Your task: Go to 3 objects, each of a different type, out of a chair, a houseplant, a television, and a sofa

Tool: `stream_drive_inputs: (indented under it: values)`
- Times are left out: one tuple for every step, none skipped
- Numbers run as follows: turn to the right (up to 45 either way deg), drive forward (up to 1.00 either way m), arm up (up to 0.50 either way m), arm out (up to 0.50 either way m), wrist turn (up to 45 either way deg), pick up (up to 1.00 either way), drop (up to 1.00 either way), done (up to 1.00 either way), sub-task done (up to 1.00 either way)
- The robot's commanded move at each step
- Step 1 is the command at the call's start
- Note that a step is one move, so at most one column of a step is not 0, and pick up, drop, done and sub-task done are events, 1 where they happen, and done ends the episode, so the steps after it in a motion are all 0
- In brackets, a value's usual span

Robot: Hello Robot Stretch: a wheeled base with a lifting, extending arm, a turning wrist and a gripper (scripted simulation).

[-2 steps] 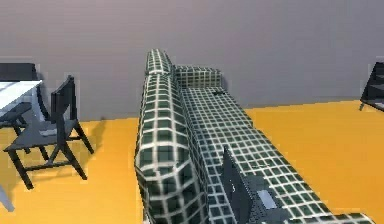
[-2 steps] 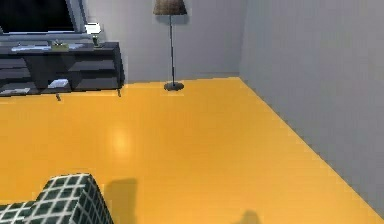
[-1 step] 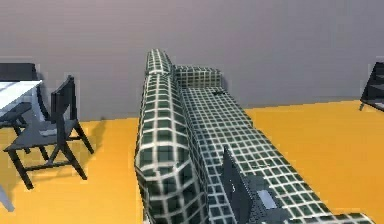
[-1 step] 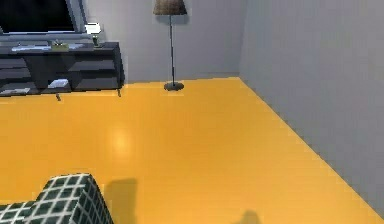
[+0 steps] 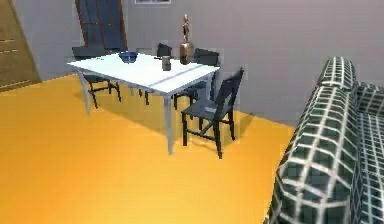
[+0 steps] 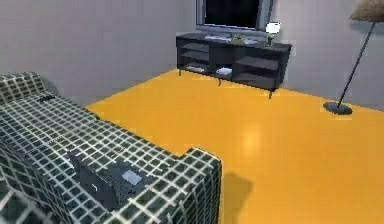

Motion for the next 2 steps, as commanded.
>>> stream_drive_inputs:
  values:
    - [45.0, 0.00, 0.00, 0.00, 0.0, 0.00, 0.00, 0.00, 0.00]
    - [45.0, 0.00, 0.00, 0.00, 0.0, 0.00, 0.00, 0.00, 0.00]
